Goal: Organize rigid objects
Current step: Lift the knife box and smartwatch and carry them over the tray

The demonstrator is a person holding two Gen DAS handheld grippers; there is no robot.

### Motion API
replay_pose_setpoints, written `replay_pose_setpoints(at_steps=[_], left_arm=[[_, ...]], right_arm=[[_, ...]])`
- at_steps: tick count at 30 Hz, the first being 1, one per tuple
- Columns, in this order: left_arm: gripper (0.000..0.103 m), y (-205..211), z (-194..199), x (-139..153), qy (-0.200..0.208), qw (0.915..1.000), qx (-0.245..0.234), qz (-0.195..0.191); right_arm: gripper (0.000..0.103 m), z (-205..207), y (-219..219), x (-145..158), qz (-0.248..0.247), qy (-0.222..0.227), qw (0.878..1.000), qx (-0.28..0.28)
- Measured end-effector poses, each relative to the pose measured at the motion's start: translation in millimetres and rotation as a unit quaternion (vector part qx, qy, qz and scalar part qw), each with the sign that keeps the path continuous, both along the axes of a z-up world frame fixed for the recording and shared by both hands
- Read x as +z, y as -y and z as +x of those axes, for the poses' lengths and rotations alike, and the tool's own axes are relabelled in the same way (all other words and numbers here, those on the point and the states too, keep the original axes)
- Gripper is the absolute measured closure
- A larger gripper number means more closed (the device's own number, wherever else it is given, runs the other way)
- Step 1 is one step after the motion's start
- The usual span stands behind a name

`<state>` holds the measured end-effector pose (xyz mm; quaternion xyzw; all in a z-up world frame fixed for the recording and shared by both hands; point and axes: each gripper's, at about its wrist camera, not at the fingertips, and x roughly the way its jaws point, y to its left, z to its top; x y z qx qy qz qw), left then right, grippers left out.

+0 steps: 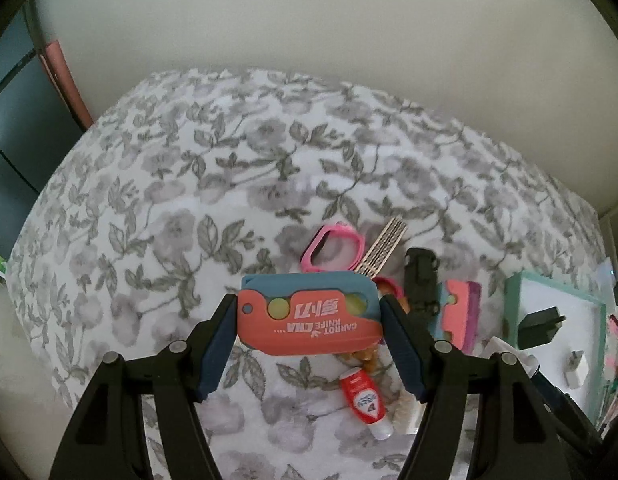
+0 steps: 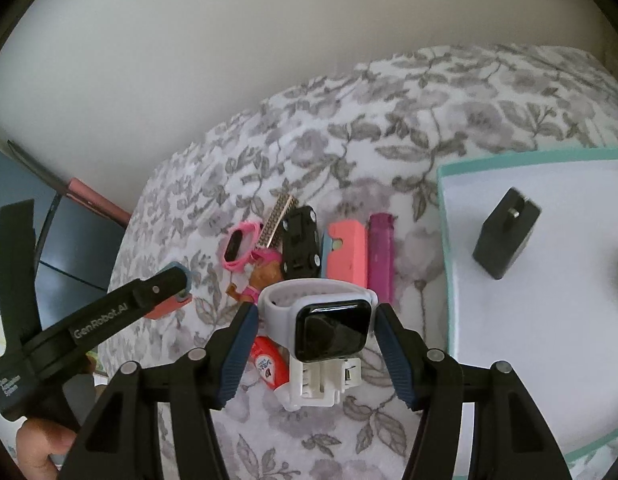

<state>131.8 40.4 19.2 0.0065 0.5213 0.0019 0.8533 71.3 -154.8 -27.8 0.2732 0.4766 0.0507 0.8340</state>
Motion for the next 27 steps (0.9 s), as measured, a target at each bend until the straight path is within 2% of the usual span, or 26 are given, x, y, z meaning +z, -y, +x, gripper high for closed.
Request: replay_pose_setpoints(at_steps=[6,15,21,27], left_arm=[[0.031,17.4,-8.0,15.5,0.024,0.9996,-0.014,-0.006],[0.031,60.1,-21.9,28.0,0.032,0.9959,-0.066,-0.053],[0.031,95.0,-33.6,22.9,0.017,0.9918,-0.105,-0.071],[0.031,138.3,-49.1,14.4,0.003,0.9859,-0.15,-0.075]], right_arm=[[0.04,-10.4,13.3,19.5,-0.046,-0.009,0.999,-0.028],[0.04,-33.8,64.9,45.7,-0.072,-0.023,0.993,-0.096],[0.04,-51.7,108.2,53.1,-0.131,-0.035,0.98,-0.149],[0.04,-69.3,156.7,32.9,-0.171,-0.085,0.958,-0.215]])
